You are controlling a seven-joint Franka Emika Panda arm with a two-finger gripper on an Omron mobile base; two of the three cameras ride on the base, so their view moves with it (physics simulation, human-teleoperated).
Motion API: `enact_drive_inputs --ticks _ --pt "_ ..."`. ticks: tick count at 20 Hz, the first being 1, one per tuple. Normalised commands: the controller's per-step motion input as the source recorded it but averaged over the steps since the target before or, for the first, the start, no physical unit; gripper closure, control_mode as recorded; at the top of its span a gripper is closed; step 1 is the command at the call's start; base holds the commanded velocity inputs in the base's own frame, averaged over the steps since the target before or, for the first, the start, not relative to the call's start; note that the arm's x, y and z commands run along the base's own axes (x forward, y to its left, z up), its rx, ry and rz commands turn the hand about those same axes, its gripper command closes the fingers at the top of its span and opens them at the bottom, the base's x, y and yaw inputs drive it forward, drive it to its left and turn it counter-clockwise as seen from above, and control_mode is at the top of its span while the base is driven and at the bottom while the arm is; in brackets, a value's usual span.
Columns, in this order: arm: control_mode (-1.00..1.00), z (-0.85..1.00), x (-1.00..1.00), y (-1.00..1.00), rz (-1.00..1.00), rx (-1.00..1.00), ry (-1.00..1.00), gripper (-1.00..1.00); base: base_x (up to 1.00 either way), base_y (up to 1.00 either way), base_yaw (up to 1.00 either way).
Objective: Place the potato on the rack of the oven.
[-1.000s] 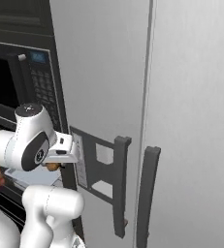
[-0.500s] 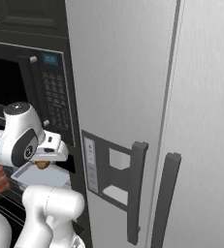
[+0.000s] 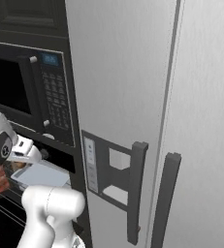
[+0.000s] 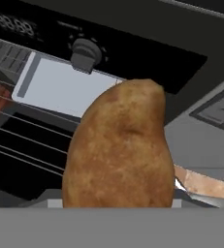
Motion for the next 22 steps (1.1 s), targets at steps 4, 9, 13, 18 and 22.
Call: enact_drive_inputs --ticks 4,9,13,18,22 --pt "-1.00 -1.00 0.58 1.00 -0.12 0.00 -0.01 1.00 0.00 0.00 0.00" --pt "-1.00 -0.97 0.64 1.00 -0.18 -0.08 -0.03 1.00 0.00 0.00 0.00" --pt "-1.00 -0.93 0.72 1.00 -0.13 -0.01 -0.03 1.00 0.00 0.00 0.00" --pt "-1.00 -0.61 0.86 0.91 -0.11 0.00 -0.01 1.00 0.00 0.00 0.00" --pt "-1.00 -0.08 0.79 0.37 -0.21 -0.03 0.09 1.00 0.00 0.00 0.00"
